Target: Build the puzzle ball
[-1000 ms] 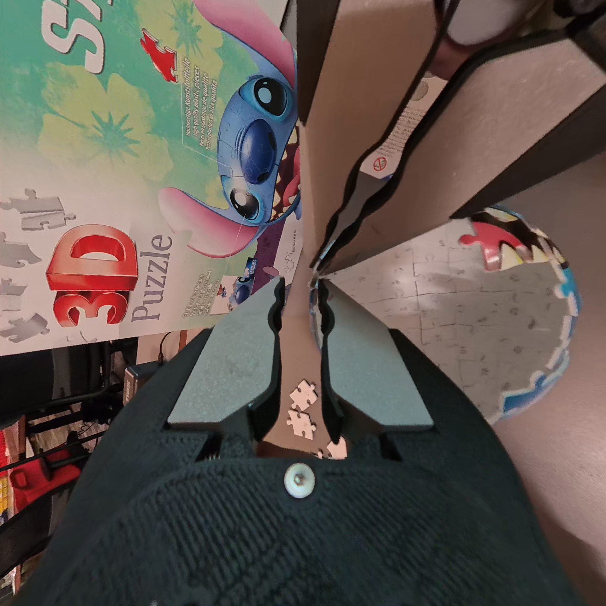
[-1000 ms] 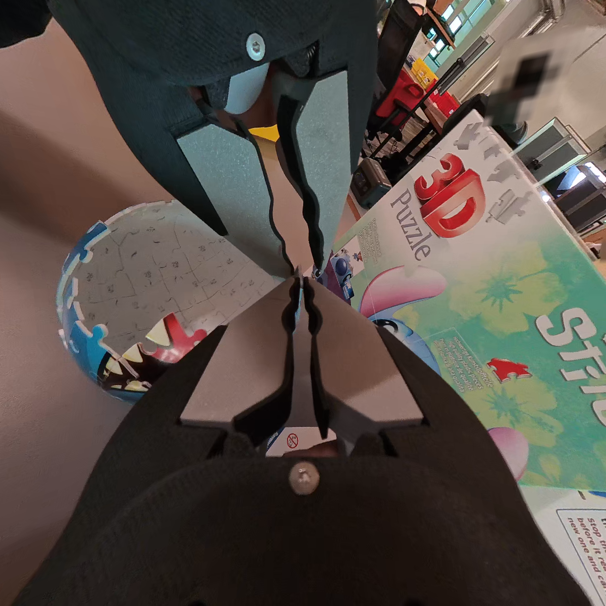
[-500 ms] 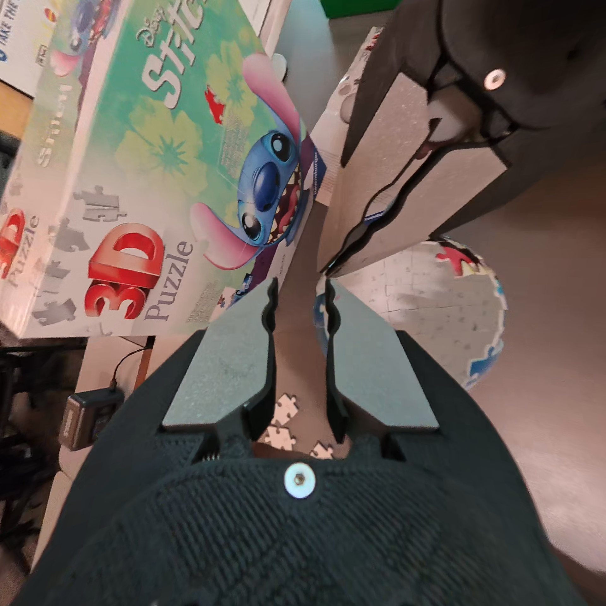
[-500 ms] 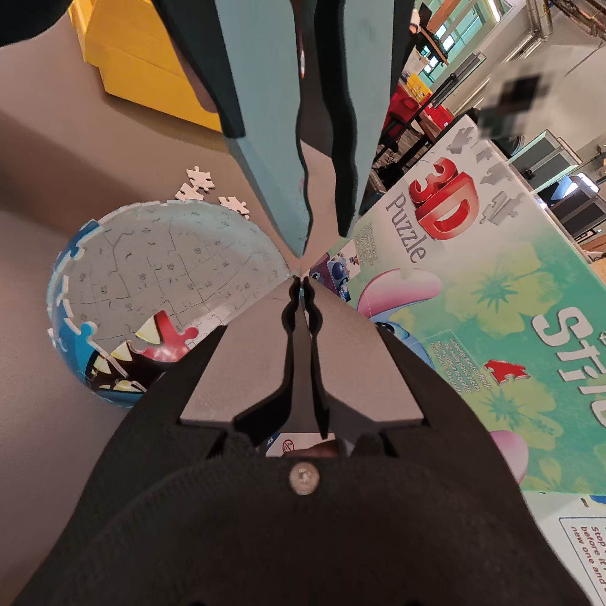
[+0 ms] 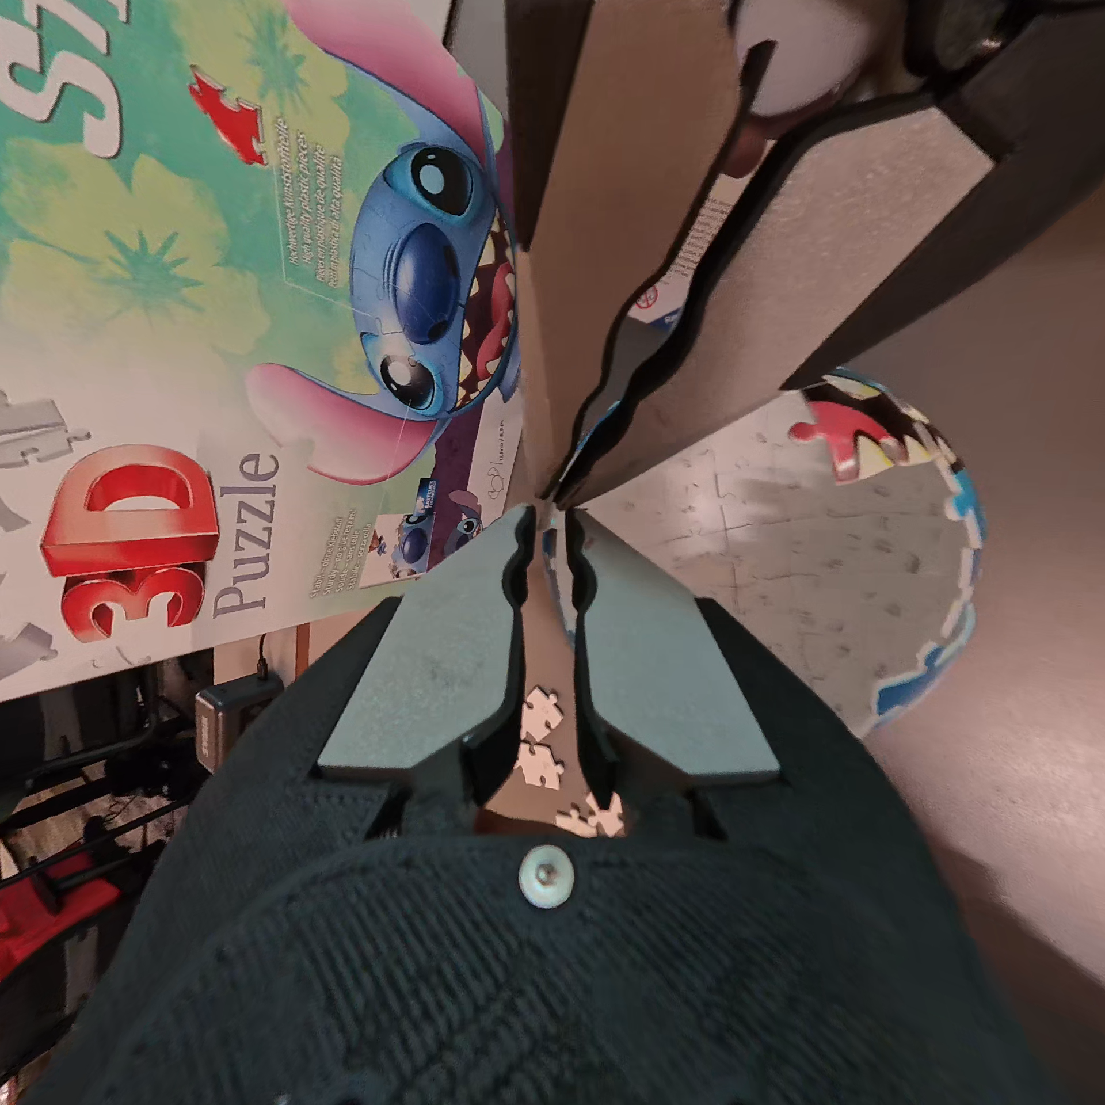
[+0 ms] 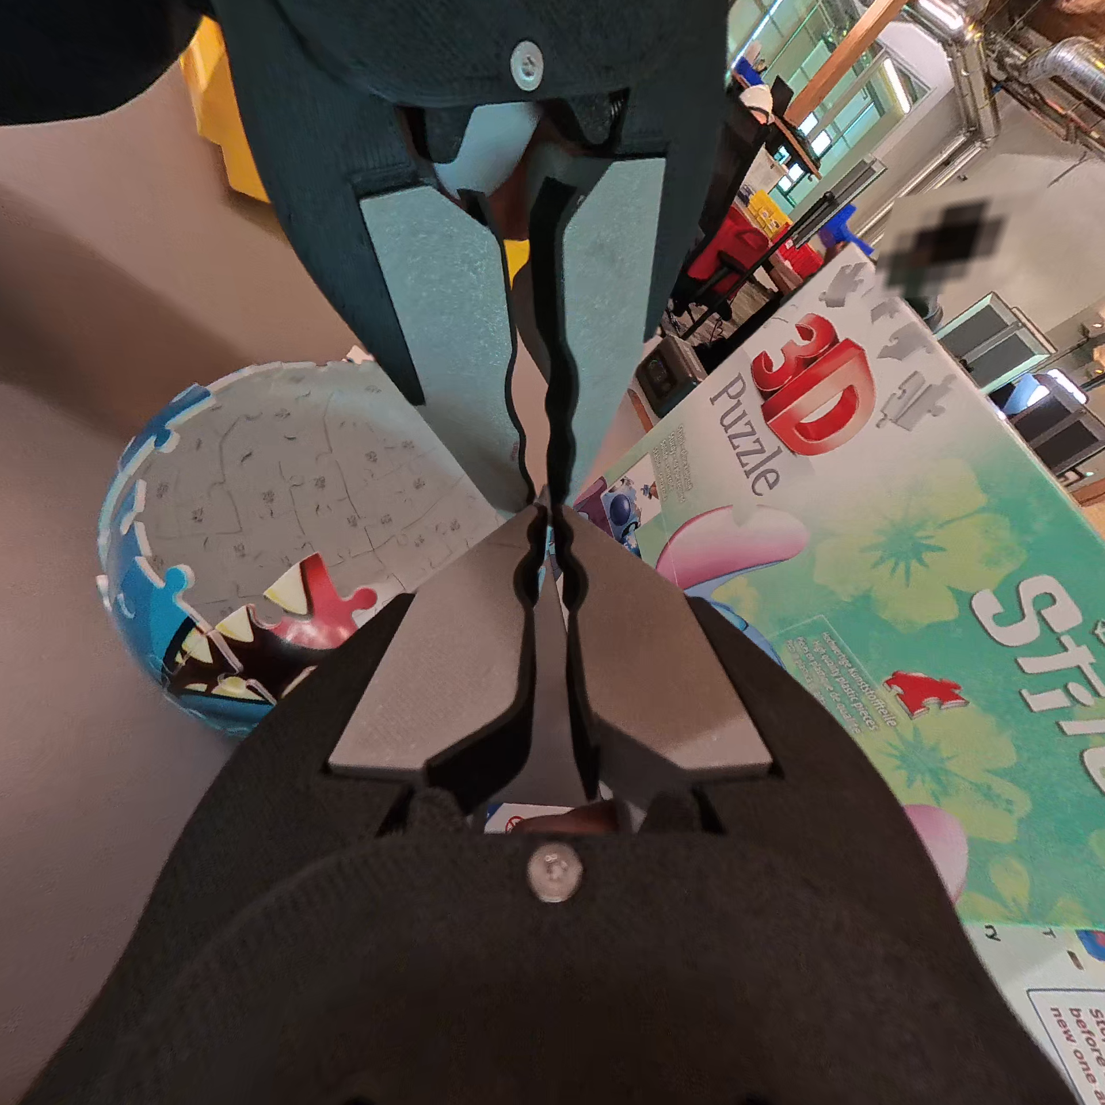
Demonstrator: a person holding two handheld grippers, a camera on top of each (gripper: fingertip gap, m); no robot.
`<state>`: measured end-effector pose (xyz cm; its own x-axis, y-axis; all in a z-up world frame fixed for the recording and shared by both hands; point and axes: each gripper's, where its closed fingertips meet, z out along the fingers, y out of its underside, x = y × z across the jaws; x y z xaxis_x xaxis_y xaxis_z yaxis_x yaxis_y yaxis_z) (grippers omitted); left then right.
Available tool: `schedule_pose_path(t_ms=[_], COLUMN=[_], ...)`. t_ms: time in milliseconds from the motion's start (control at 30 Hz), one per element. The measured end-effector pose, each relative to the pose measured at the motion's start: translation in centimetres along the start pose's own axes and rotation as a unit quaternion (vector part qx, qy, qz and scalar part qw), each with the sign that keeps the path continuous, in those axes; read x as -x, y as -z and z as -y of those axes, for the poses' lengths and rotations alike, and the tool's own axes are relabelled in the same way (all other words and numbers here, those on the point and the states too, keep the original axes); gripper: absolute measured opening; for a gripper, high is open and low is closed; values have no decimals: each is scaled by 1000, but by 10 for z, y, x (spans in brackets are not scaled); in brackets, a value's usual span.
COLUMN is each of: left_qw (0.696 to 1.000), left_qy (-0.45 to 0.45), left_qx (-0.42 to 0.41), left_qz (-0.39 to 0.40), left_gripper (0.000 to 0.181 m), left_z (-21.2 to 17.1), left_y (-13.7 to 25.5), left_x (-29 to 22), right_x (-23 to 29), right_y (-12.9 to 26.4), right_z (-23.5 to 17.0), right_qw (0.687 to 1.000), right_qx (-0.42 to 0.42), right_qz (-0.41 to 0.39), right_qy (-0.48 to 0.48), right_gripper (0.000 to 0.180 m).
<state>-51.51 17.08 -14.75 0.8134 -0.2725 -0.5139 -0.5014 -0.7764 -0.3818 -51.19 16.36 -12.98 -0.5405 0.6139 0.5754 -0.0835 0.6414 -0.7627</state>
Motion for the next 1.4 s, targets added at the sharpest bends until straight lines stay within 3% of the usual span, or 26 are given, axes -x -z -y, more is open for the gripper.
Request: schedule_pose_path(t_ms=[567, 900, 1167, 1400], left_qw=[998, 998, 999, 998], left_qy=[-30, -39, -19, -14], left_qx=[32, 45, 42, 51], left_qz=[36, 37, 25, 26], left_gripper=[1, 0, 0, 0], left_z=[-2, -4, -9, -14], left_y=[-4, -1, 1, 0], left_x=[2, 3, 6, 8], right_x=[1, -10, -2, 3], right_y=[1, 17, -2, -15], right_z=[-3, 1, 1, -1], right_qw=[999, 997, 989, 987], right_qx=[-13, 32, 32, 37], right_qz=[23, 61, 144, 158], right_qy=[-24, -29, -2, 24], right_gripper=[0, 3, 6, 2])
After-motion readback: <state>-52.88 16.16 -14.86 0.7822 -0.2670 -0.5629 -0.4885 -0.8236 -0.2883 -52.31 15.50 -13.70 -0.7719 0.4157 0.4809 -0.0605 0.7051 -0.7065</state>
